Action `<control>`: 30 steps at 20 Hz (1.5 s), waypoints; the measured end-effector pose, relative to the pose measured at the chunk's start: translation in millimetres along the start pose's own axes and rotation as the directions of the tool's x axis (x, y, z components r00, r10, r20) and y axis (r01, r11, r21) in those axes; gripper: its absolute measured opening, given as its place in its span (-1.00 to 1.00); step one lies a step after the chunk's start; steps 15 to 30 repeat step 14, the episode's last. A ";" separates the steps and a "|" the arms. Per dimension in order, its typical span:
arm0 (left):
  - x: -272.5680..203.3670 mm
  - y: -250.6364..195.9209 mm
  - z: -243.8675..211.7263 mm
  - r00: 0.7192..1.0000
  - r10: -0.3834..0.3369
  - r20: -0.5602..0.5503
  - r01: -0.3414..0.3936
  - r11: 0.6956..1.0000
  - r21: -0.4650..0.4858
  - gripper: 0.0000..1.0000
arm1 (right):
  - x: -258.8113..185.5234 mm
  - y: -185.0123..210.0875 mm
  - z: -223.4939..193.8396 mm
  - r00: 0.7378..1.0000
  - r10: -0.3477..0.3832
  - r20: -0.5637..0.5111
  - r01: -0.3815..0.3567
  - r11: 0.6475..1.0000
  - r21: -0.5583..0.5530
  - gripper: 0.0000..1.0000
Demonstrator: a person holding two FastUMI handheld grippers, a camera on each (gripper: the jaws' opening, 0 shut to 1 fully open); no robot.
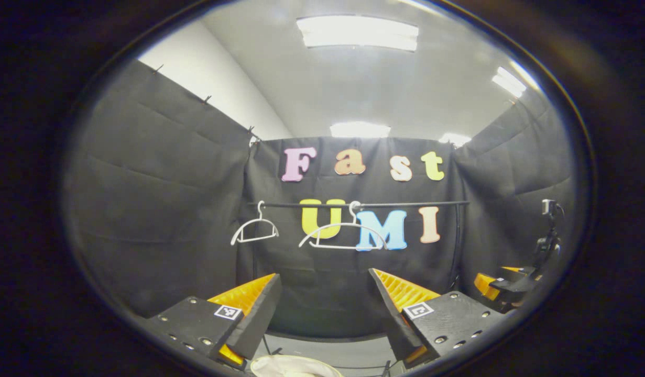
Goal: Grasp the clothes on the hanger with both hands and then place them into the laundry hamper below.
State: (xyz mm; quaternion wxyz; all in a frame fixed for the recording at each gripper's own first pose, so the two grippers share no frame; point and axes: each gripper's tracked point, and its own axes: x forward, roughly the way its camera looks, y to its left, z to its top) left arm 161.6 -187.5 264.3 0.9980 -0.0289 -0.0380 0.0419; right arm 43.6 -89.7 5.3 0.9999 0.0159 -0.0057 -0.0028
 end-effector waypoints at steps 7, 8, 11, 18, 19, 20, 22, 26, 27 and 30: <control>-15.2 59.4 -32.0 0.991 0.136 -0.011 -0.135 0.990 0.043 0.92 | 2.8 26.0 -32.1 0.995 0.017 -0.102 -0.014 0.999 0.031 0.95; -13.1 61.4 -38.6 0.991 0.132 -0.025 -0.130 0.990 0.046 0.92 | 3.3 30.8 -32.3 0.994 0.020 -0.105 -0.018 0.999 0.027 0.95; -7.8 54.9 -45.6 0.997 0.075 -0.028 -0.074 0.997 0.019 0.93 | 3.8 48.7 -25.8 0.997 0.043 -0.071 -0.041 0.999 0.022 0.95; -7.2 57.6 -53.0 0.999 0.029 -0.031 -0.029 1.000 0.005 0.93 | -0.7 62.5 -23.2 0.997 0.044 -0.059 -0.043 0.999 0.031 0.95; -7.2 57.6 -53.0 0.999 0.029 -0.031 -0.029 1.000 0.005 0.93 | -0.7 62.5 -23.2 0.997 0.044 -0.059 -0.043 0.999 0.031 0.95; -7.2 57.6 -53.0 0.999 0.029 -0.031 -0.029 1.000 0.005 0.93 | -0.7 62.5 -23.2 0.997 0.044 -0.059 -0.043 0.999 0.031 0.95; -7.2 57.6 -53.0 0.999 0.029 -0.031 -0.029 1.000 0.005 0.93 | -0.7 62.5 -23.2 0.997 0.044 -0.059 -0.043 0.999 0.031 0.95; -7.2 57.6 -53.0 0.999 0.029 -0.031 -0.029 1.000 0.005 0.93 | -0.7 62.5 -23.2 0.997 0.044 -0.059 -0.043 0.999 0.031 0.95; -7.2 57.6 -53.0 0.999 0.029 -0.031 -0.029 1.000 0.005 0.93 | -0.7 62.5 -23.2 0.997 0.044 -0.059 -0.043 0.999 0.031 0.95; -7.2 57.6 -53.0 0.999 0.029 -0.031 -0.029 1.000 0.005 0.93 | -0.7 62.5 -23.2 0.997 0.044 -0.059 -0.043 0.999 0.031 0.95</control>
